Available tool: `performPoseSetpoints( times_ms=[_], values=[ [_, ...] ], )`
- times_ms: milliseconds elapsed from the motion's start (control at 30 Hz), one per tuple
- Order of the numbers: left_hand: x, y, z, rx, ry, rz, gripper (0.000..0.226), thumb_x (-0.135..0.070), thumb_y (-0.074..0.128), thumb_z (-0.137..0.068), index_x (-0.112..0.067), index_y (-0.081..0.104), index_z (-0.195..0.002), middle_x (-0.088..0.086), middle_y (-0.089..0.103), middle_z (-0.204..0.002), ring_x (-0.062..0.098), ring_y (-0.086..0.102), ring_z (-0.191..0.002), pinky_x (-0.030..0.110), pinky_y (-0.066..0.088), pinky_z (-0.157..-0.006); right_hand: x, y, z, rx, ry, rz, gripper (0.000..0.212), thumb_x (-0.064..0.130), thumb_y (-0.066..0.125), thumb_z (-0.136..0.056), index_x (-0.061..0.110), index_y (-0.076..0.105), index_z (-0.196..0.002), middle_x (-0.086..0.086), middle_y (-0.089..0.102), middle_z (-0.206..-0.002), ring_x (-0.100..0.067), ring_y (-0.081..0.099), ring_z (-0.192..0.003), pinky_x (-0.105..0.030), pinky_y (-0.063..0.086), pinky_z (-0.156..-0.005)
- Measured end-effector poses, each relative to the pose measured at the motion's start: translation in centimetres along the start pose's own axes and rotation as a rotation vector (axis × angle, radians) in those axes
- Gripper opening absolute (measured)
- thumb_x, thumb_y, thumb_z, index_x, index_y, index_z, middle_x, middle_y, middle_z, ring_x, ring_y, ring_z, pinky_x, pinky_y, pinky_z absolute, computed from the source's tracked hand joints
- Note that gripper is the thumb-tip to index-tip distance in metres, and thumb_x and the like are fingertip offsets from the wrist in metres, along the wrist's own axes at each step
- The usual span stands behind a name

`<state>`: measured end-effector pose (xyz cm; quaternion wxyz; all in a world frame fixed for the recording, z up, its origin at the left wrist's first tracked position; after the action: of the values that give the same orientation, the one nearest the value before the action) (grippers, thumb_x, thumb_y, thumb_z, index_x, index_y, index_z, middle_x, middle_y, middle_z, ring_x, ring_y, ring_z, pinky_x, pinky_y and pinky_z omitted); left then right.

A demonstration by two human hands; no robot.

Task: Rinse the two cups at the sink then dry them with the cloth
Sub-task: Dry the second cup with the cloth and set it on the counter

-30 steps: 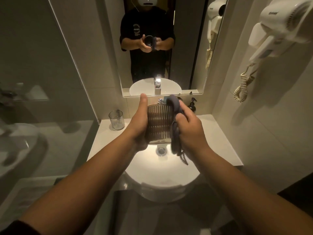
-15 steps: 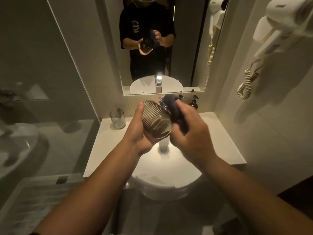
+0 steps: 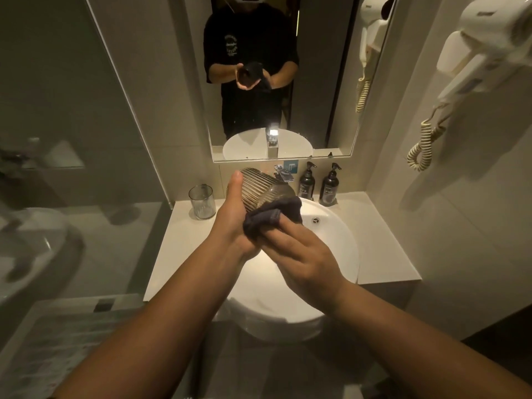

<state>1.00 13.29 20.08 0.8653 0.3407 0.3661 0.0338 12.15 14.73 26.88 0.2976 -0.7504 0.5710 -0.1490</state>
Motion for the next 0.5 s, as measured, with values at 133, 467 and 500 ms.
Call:
performPoseSetpoints(
  times_ms=[133, 467, 500],
  values=[
    [-0.7, -0.4, -0.4, -0.019, 0.038, -0.032, 0.07, -0.071, 0.057, -0.085, -0.012, 0.068, -0.121, 0.017, 0.075, -0.113, 0.036, 0.072, -0.102, 0.046, 0.06, -0.089, -1.1, 0.5, 0.8, 0.105, -0.007, -0.048, 0.026, 0.013, 0.062, -0.093, 0.008, 0.066, -0.118, -0.01, 0.065, -0.124, -0.025, 0.057, -0.122, -0.031, 0.04, -0.107],
    [-1.9, -0.7, -0.9, -0.017, 0.049, -0.029, 0.071, -0.072, 0.056, -0.086, -0.015, 0.061, -0.128, 0.019, 0.072, -0.118, 0.04, 0.072, -0.102, 0.053, 0.062, -0.081, -11.9, -1.3, 3.8, 0.02, 1.1, -0.598, 0.049, 0.0, 0.047, -0.093, 0.024, 0.05, -0.136, 0.005, 0.056, -0.121, 0.002, 0.056, -0.096, -0.009, 0.049, -0.073],
    [-1.5, -0.7, -1.0, -0.017, 0.038, -0.03, 0.072, -0.072, 0.055, -0.086, -0.014, 0.062, -0.128, 0.019, 0.073, -0.117, 0.039, 0.074, -0.099, 0.052, 0.062, -0.08, -10.8, -2.9, 1.5, -0.02, 0.93, -0.532, 0.05, 0.0, 0.049, -0.092, 0.019, 0.047, -0.138, 0.003, 0.055, -0.124, 0.002, 0.054, -0.1, -0.006, 0.047, -0.078]
  ],
)
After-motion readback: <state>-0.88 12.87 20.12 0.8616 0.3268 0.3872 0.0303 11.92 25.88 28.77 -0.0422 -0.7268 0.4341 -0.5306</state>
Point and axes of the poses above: each hand's wrist, its own z-axis away from the middle knuckle, its own y-axis out of the palm, x = y × z, the point moved 10 cm from there along -z, towards the middle knuckle
